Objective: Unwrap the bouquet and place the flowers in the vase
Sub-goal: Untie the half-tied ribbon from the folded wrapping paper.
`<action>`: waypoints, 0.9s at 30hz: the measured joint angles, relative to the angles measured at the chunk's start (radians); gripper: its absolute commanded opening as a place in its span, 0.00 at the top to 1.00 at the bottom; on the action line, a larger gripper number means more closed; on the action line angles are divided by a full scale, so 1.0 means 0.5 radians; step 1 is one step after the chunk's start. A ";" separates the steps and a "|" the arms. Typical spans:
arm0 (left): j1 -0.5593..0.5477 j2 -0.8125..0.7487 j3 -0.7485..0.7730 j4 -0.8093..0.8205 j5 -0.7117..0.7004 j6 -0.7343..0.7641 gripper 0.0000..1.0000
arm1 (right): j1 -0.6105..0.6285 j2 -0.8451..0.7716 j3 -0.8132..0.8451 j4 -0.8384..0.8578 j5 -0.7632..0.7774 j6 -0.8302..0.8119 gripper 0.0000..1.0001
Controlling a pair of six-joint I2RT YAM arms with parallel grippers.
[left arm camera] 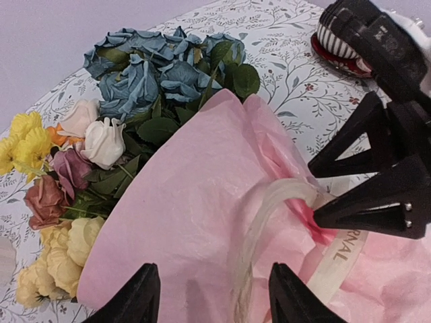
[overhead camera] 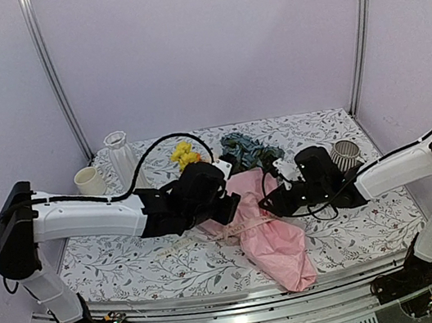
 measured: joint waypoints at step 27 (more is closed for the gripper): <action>0.018 -0.227 -0.195 0.217 0.474 -0.067 0.28 | 0.001 -0.283 0.383 -0.082 -0.342 -0.040 0.93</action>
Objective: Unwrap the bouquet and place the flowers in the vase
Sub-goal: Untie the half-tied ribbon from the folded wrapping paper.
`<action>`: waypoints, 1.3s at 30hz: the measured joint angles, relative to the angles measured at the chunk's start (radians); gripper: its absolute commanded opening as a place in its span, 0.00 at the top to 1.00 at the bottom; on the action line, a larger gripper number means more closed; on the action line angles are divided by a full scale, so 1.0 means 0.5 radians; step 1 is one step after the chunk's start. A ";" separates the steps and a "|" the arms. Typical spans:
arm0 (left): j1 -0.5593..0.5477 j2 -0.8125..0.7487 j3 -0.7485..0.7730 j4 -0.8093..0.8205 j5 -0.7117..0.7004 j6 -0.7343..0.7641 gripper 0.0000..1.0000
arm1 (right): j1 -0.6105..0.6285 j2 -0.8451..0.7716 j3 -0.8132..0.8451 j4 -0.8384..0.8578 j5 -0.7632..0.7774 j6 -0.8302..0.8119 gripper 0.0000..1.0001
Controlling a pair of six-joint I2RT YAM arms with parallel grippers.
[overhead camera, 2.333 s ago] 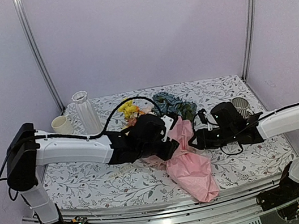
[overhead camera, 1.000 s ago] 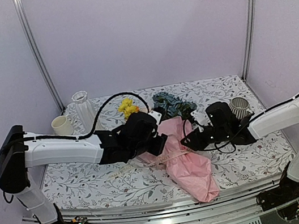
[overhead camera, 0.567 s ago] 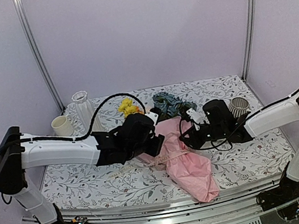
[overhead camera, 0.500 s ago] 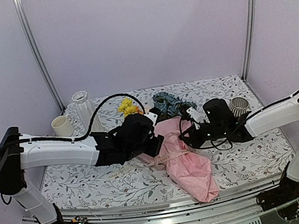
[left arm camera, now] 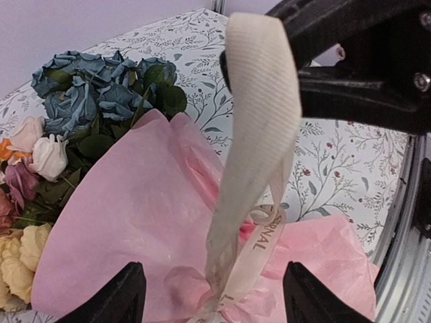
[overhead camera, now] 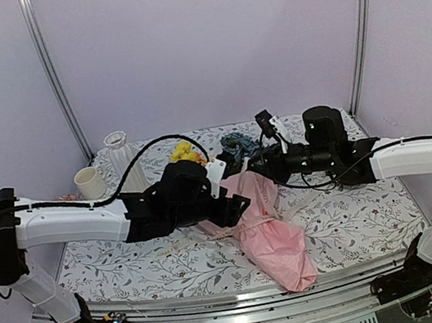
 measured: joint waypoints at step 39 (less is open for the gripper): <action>0.198 0.191 -0.275 0.824 0.741 -0.098 1.00 | 0.014 0.002 -0.002 0.066 -0.254 0.181 0.61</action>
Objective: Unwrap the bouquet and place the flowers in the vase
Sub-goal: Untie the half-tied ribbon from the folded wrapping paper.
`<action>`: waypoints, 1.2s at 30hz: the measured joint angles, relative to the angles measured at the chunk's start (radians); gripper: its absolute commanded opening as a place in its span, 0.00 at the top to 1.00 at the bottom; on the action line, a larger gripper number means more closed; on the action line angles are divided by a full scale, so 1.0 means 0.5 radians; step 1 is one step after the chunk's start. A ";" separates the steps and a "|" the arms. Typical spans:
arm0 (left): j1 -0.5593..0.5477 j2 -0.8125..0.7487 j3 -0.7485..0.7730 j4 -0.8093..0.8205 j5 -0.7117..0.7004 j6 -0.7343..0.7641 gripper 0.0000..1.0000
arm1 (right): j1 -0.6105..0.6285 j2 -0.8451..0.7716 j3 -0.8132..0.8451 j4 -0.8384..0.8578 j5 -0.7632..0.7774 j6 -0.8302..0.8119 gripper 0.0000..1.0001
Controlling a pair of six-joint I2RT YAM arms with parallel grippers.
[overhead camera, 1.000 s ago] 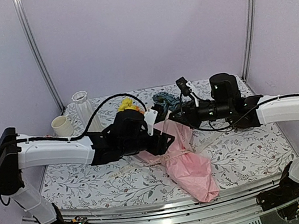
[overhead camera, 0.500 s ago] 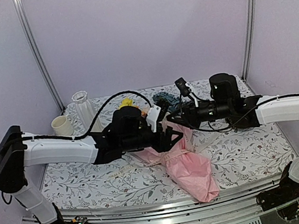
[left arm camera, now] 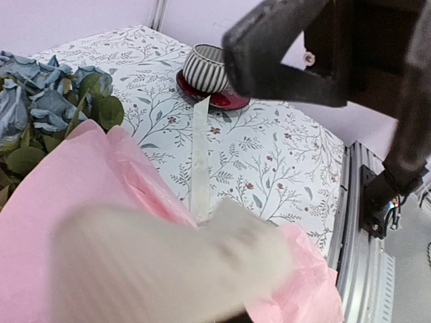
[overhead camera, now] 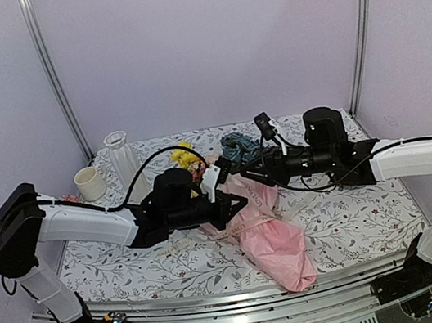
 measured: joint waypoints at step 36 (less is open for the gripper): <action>0.044 -0.297 -0.237 0.052 -0.151 -0.074 1.00 | 0.001 0.230 -0.404 -0.056 0.353 -0.443 0.75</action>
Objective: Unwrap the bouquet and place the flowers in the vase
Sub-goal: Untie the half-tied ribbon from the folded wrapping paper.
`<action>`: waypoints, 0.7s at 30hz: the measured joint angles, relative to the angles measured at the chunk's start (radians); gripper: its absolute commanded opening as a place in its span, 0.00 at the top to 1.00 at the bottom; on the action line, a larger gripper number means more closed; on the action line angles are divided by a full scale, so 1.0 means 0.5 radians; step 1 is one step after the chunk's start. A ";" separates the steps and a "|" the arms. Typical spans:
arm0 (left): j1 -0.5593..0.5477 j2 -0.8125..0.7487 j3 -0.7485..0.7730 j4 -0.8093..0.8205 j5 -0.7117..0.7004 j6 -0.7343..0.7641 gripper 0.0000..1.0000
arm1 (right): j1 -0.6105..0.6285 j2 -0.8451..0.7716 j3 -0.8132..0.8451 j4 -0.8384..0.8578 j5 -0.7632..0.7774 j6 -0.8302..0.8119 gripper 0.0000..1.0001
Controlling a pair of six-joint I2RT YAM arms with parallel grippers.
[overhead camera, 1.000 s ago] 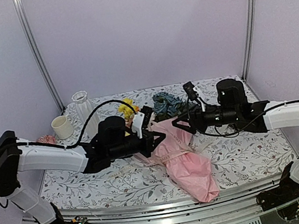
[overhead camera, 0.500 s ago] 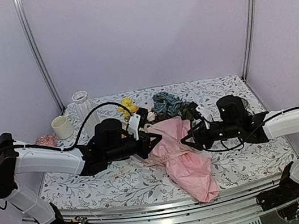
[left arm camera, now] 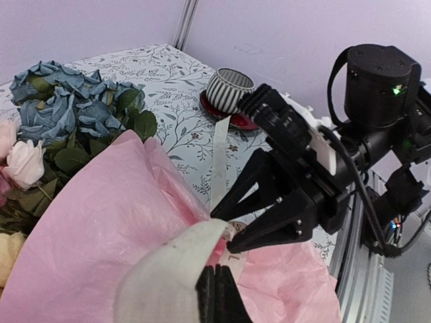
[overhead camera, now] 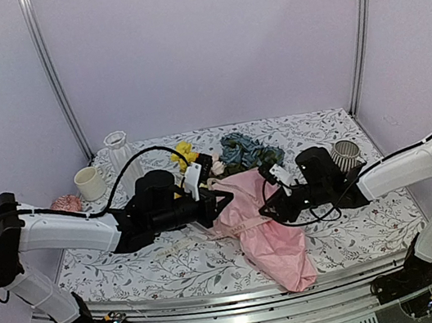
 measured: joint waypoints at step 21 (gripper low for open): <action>-0.020 -0.291 -0.035 -0.441 -0.253 0.001 0.02 | 0.034 -0.268 0.591 -0.108 -0.161 0.108 0.95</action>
